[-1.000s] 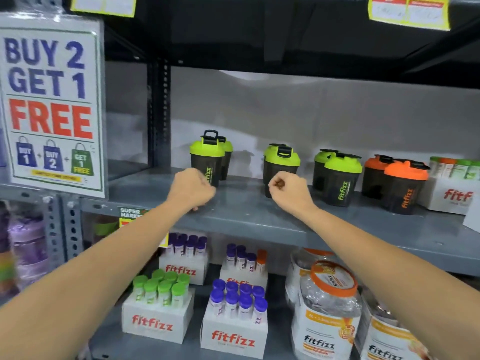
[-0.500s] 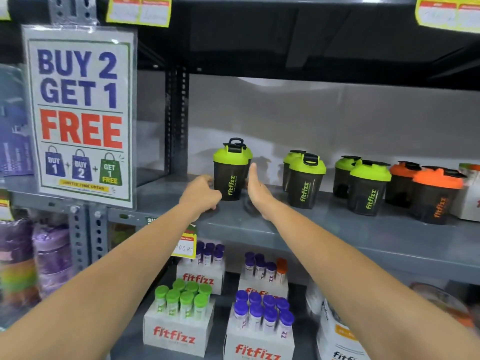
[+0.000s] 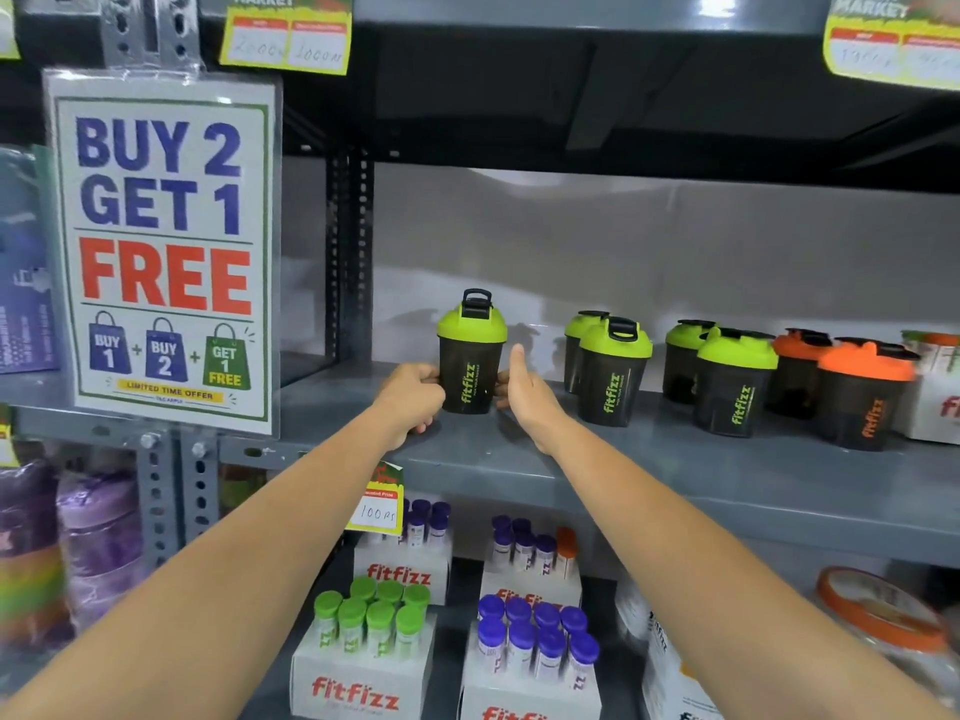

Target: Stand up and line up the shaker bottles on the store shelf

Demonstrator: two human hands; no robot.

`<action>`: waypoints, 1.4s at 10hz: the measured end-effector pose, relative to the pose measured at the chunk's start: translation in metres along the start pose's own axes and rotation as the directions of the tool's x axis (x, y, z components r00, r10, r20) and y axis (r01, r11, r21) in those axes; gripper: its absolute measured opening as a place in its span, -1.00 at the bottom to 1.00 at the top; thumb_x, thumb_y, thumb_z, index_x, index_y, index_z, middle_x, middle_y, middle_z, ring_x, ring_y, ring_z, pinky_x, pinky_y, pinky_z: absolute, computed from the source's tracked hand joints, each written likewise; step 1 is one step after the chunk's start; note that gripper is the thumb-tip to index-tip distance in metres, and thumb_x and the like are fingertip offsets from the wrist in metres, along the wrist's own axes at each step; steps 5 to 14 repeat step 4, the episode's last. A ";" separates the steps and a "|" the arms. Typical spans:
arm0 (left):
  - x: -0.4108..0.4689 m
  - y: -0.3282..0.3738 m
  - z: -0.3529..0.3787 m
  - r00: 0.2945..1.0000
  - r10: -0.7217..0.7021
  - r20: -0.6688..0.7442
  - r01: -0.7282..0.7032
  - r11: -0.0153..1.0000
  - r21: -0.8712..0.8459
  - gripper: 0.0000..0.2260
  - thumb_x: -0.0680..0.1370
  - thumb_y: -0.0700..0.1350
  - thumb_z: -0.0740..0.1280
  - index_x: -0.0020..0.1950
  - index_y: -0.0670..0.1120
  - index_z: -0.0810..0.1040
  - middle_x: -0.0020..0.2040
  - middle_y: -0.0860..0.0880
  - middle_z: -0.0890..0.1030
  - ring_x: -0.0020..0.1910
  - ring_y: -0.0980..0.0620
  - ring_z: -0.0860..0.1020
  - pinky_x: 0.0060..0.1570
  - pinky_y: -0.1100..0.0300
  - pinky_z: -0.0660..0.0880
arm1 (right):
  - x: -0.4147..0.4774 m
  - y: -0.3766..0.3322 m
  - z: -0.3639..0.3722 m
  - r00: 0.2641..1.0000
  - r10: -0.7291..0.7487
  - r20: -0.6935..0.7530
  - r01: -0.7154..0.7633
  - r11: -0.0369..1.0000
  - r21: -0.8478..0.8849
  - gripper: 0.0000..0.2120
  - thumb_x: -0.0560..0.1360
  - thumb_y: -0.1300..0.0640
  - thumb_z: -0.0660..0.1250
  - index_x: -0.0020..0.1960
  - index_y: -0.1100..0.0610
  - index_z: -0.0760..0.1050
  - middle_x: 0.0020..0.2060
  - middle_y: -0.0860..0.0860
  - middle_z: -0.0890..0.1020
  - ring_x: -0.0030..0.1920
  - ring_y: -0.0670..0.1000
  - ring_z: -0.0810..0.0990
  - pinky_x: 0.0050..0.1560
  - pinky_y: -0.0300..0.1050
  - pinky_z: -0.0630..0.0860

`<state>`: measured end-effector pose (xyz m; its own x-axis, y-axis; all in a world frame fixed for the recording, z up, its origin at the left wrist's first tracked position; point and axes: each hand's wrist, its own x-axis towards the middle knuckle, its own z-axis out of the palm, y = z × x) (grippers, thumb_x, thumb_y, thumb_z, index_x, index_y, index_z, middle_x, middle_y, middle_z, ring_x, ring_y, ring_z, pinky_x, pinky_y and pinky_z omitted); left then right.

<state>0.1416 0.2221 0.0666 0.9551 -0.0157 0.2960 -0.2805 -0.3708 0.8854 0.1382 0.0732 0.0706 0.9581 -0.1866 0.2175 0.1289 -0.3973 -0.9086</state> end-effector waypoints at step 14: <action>-0.006 -0.005 -0.003 1.000 0.006 0.015 -0.008 0.989 0.144 -0.46 0.46 -0.35 0.24 0.45 -0.20 0.30 0.42 -0.10 0.41 -0.44 0.02 0.49 -0.36 0.20 0.47 | -0.021 0.002 -0.017 0.999 -0.013 -0.030 0.010 0.996 -0.086 -0.23 0.54 -0.32 -0.20 0.42 0.21 0.34 0.32 0.23 0.49 0.31 0.19 0.44 0.23 0.03 0.31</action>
